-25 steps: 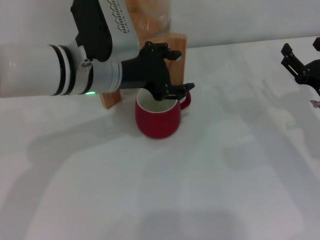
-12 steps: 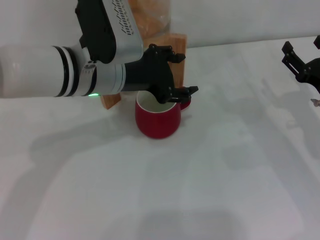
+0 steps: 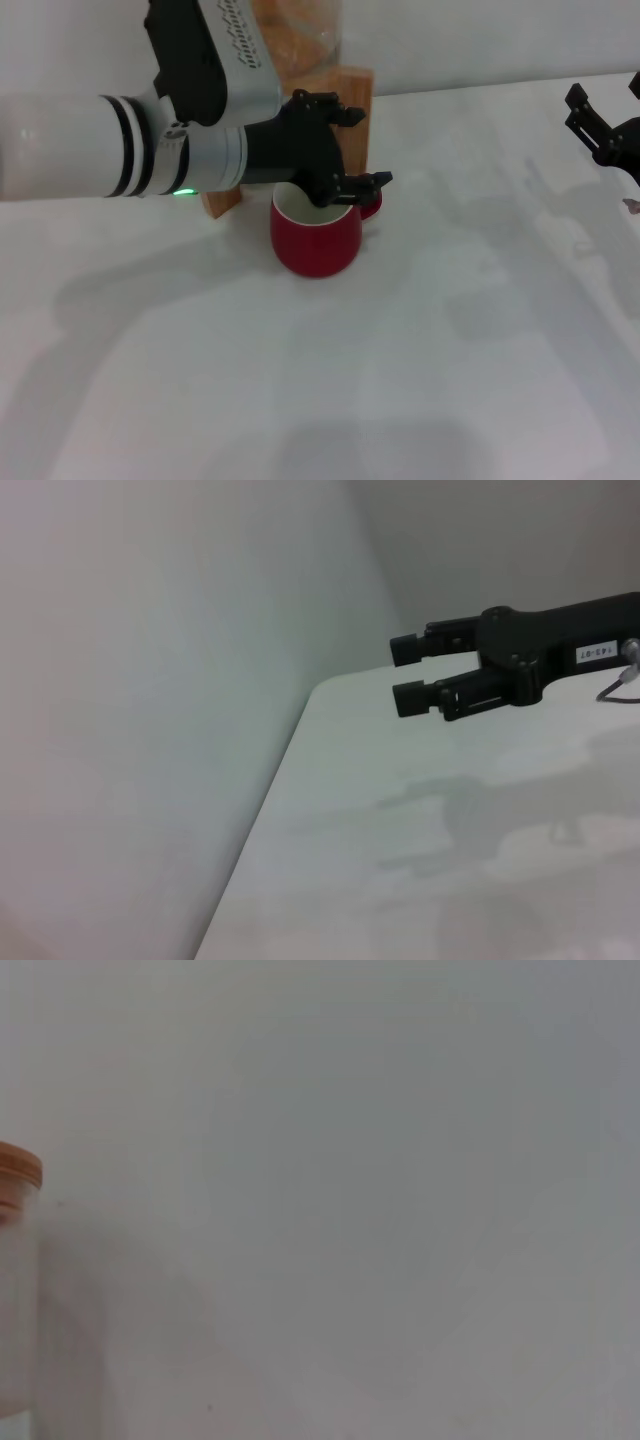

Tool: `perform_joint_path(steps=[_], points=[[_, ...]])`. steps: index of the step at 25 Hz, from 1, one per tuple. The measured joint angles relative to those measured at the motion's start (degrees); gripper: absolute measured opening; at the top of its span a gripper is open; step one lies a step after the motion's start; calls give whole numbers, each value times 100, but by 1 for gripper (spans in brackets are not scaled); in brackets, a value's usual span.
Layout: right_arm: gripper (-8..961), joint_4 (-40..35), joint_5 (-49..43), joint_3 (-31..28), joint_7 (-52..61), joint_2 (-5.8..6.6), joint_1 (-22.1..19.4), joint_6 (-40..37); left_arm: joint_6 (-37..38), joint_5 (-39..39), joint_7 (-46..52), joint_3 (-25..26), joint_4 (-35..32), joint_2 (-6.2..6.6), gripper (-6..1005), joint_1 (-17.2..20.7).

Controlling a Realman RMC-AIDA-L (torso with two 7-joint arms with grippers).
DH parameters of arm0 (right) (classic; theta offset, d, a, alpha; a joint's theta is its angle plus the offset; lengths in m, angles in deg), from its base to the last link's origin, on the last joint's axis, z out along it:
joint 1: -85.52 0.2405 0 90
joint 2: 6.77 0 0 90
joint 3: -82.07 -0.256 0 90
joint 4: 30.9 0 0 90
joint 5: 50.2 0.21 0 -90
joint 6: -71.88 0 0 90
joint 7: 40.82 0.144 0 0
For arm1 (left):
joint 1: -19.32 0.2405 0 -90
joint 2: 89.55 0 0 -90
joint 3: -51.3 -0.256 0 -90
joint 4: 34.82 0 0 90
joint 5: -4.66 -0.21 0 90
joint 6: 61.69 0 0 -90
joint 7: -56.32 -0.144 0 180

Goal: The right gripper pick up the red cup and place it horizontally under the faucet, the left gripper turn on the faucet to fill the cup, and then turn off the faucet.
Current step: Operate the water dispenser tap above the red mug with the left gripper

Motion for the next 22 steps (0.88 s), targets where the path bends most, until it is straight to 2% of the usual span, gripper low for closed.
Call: perform_joint_path(steps=[9,22], points=[[843,-20,3,25,0,0,-3,0,-2,-12,33,1,-82,8,761,116],[843,6,2,33,0,0,-25,-103,-53,-107,45,-7,0,16,761,4]])
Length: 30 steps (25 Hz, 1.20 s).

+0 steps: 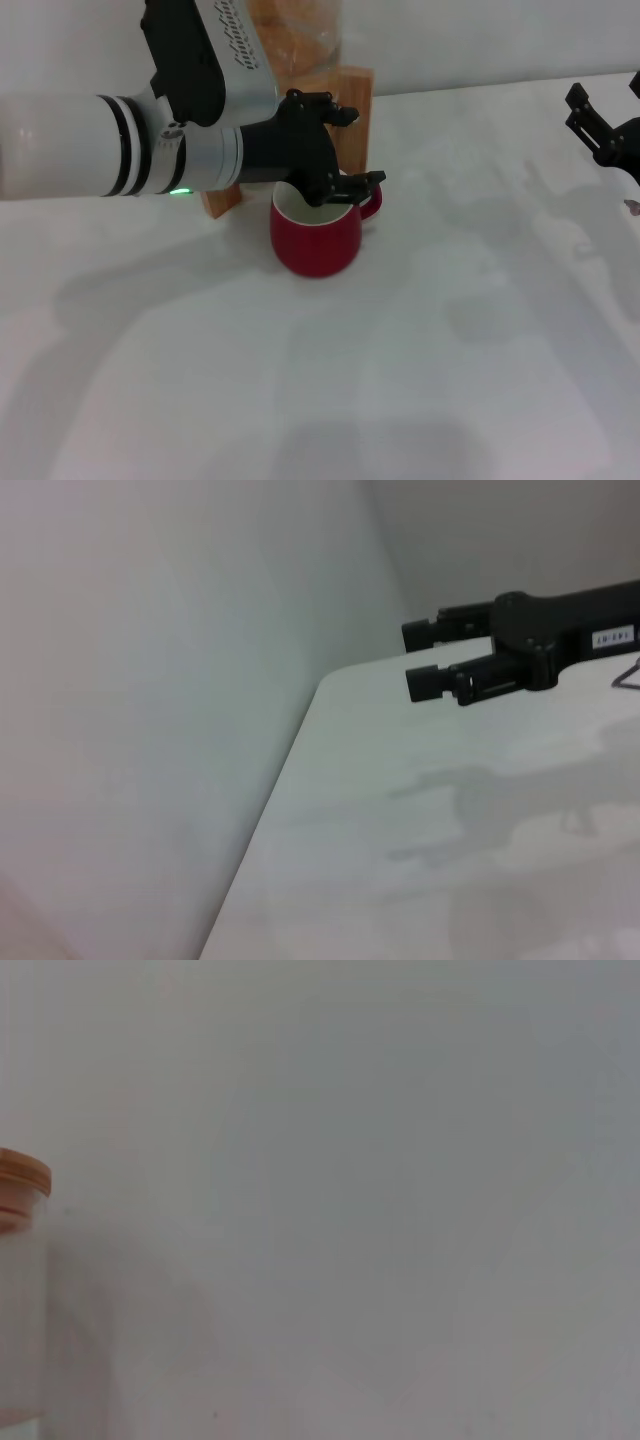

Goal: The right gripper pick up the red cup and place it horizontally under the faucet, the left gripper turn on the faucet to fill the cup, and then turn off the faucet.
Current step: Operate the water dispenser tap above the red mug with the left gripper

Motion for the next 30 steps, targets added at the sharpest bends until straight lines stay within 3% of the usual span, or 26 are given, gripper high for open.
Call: perform_joint_path(steps=[30], points=[[843,-16,-24,0,0,-9,-10,-47,-264,-5,0,-33,13,-26,760,-23]])
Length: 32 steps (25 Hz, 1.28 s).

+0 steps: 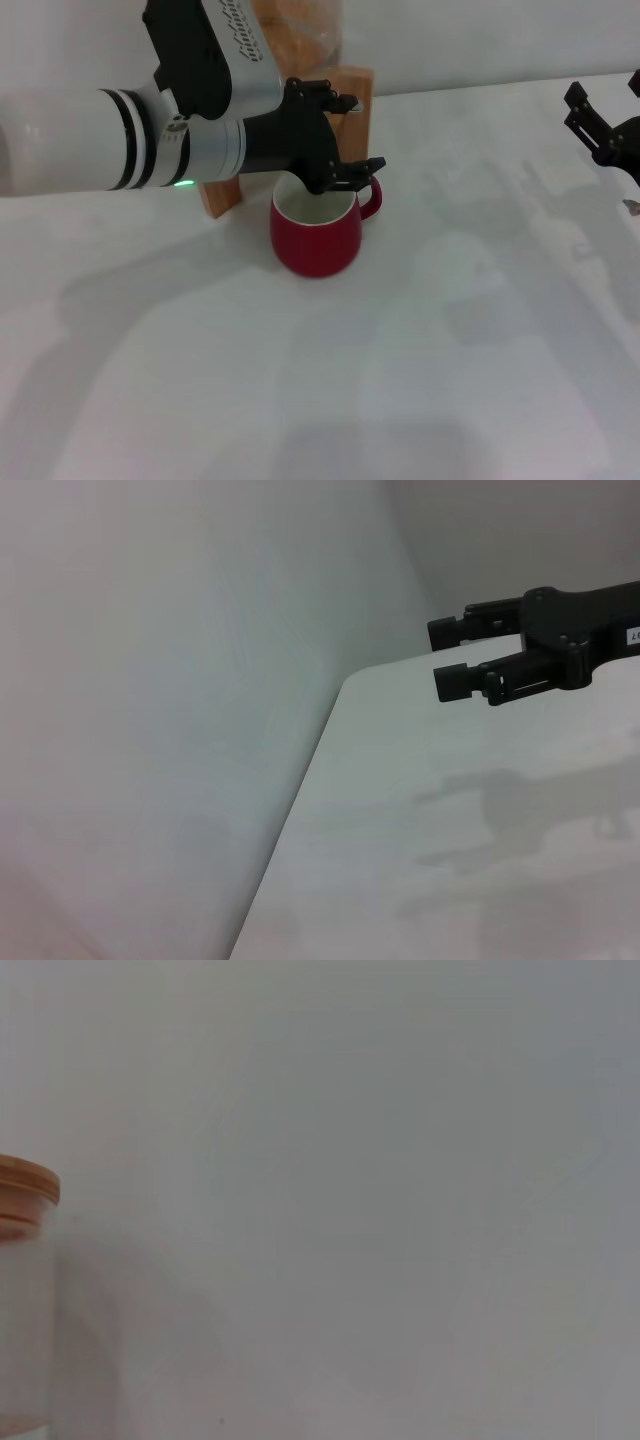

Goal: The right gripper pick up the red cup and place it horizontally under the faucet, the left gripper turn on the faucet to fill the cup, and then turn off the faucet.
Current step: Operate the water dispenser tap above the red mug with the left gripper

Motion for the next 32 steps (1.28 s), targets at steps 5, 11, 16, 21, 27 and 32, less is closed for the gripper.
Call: perform_joint_path(steps=[5,11,16,21,27,32], points=[[843,-3,-8,0,0,0,-2,1,-48,2,-6,1,68,0,760,-22],[843,-3,-14,0,0,0,-8,1,-122,16,-31,-6,119,0,760,-41],[843,-6,-21,0,0,0,-9,-1,-125,19,-18,-8,116,1,760,-44],[843,-6,-21,0,0,0,-9,-19,-166,19,-32,-9,112,0,760,-44],[843,-6,-20,8,0,1,-3,-32,-207,16,-49,-10,118,0,760,-45],[843,-6,-20,9,0,0,10,-35,-264,17,-51,-9,122,1,759,-44]])
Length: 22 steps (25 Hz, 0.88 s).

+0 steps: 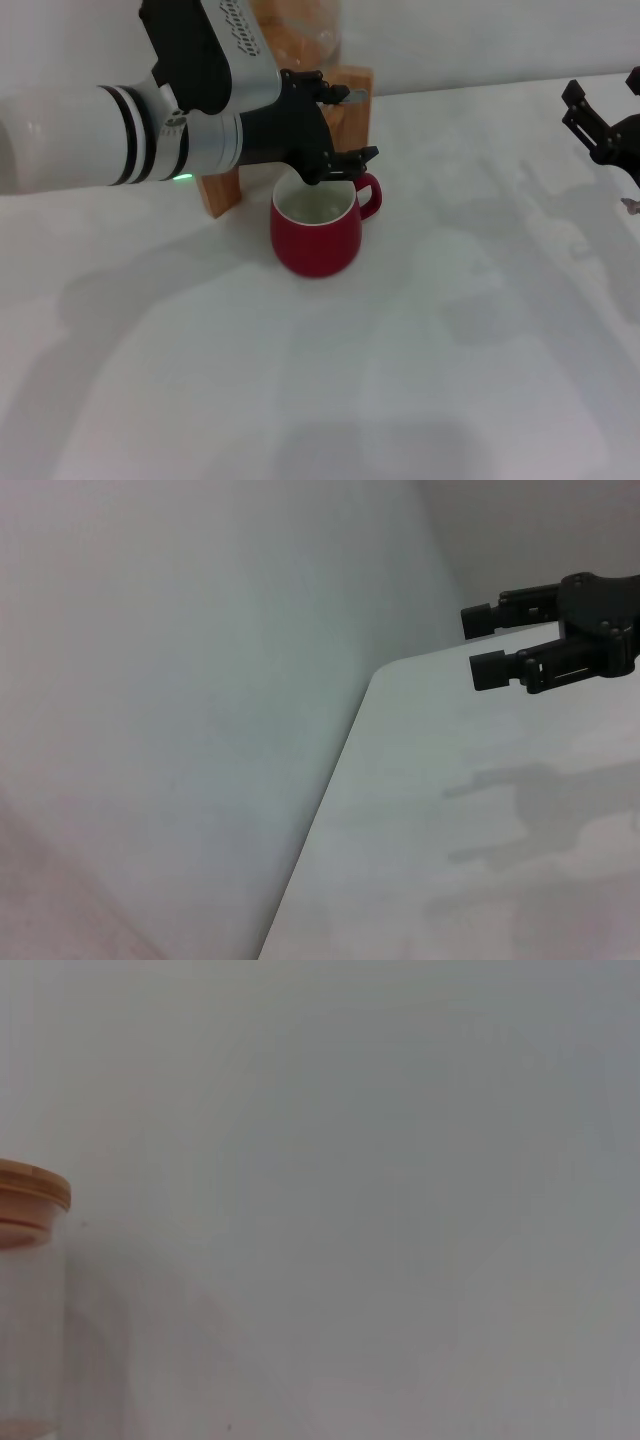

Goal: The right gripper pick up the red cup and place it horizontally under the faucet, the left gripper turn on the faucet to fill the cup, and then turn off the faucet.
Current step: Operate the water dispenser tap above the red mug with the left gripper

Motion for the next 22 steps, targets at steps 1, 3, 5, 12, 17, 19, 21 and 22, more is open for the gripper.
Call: perform_joint_path(steps=[1,3,5,12,17,19,21,22], points=[[843,0,0,0,0,0,4,0,-3,0,0,0,1,0,759,0],[843,0,1,0,0,0,5,-1,-9,0,-1,1,2,0,759,0],[843,0,0,0,0,0,6,0,-26,1,-2,1,2,0,760,0],[843,0,1,0,5,5,-4,-38,-47,0,8,-92,-32,0,761,9],[843,0,1,0,8,9,-11,-51,-46,42,34,-225,-37,0,761,-17],[843,10,1,0,12,9,-15,-75,-60,63,37,-263,-38,0,761,-25],[843,31,1,0,34,9,-17,-101,-67,83,36,-274,-40,0,761,-56],[843,35,1,0,45,9,-17,-105,-67,89,33,-276,-40,0,761,-67]])
